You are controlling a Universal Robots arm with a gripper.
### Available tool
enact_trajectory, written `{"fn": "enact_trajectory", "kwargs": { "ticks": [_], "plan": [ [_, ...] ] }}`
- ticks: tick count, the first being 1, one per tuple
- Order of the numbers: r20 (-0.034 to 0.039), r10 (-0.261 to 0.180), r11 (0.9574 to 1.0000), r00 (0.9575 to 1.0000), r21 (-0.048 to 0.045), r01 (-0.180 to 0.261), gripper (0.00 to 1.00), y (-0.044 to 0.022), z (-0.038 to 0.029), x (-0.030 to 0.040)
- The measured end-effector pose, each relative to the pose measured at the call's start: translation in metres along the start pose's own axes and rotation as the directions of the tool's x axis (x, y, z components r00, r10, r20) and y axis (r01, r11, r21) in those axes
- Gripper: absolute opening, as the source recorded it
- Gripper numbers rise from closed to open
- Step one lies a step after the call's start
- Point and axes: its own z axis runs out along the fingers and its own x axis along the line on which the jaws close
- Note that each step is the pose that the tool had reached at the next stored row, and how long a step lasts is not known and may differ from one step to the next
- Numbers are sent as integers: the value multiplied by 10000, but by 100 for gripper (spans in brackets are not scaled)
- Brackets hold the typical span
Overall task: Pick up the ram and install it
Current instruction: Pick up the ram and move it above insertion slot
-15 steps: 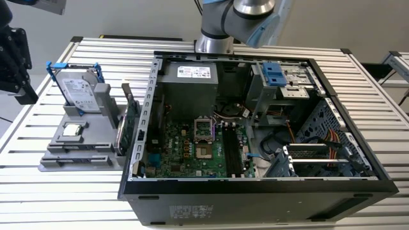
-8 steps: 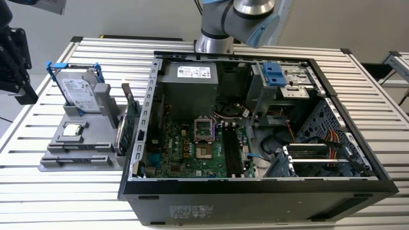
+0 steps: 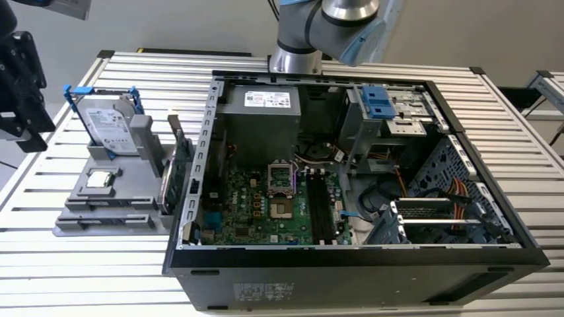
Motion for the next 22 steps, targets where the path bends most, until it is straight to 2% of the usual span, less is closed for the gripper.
{"fn": "enact_trajectory", "kwargs": {
  "ticks": [7, 10, 14, 22],
  "plan": [
    [-3, -58, 10000, 10000, 0, 58, 100, 0, 0, -1],
    [4, 112, 9999, 9999, -2, -112, 100, -1, 6, -6],
    [21, 482, 9988, 9988, -7, -482, 100, -3, 40, -6],
    [31, 694, 9976, 9976, -10, -694, 100, -8, 114, -17]
  ]
}}
